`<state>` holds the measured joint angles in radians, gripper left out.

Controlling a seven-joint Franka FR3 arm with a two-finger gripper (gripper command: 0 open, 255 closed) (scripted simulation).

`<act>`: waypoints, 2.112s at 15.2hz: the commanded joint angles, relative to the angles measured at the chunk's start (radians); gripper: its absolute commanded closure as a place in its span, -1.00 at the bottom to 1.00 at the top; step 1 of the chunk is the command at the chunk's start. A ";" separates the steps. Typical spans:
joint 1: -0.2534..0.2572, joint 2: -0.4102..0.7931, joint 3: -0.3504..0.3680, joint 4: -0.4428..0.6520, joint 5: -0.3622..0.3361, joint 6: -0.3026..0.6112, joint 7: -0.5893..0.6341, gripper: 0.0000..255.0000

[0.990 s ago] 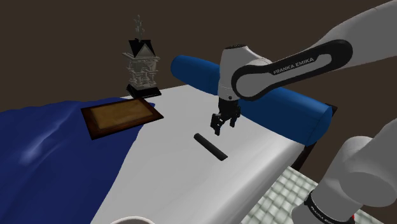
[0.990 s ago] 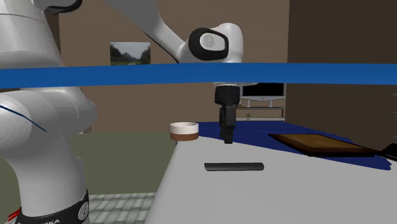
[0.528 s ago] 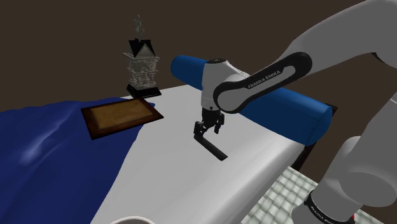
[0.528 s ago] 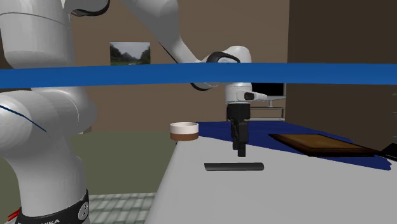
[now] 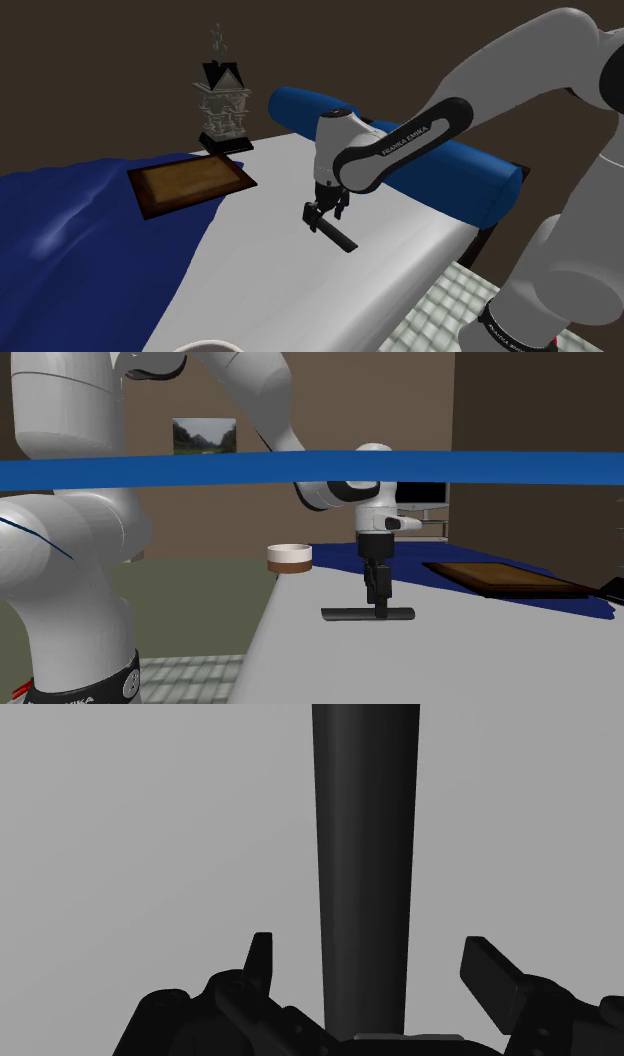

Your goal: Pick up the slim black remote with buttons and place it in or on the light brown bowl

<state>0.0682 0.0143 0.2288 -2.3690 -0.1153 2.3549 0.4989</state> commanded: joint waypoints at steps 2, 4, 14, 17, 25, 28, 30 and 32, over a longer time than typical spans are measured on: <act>0.000 0.004 0.000 -0.001 -0.002 0.005 0.002 -1.00; 0.000 0.004 0.000 -0.001 -0.002 0.005 0.002 -1.00; -0.002 0.005 -0.002 -0.001 -0.002 0.007 -0.002 1.00; 0.000 -0.006 0.001 0.002 0.003 -0.008 -0.002 1.00; 0.001 -0.078 0.001 0.042 0.034 -0.116 -0.030 1.00; 0.002 -0.101 0.000 0.061 0.043 -0.157 -0.039 1.00; 0.002 -0.115 -0.001 0.075 0.048 -0.184 -0.044 1.00; 0.003 -0.128 -0.002 0.089 0.053 -0.211 -0.049 1.00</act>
<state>0.0707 -0.1095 0.2273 -2.2893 -0.0647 2.1581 0.4523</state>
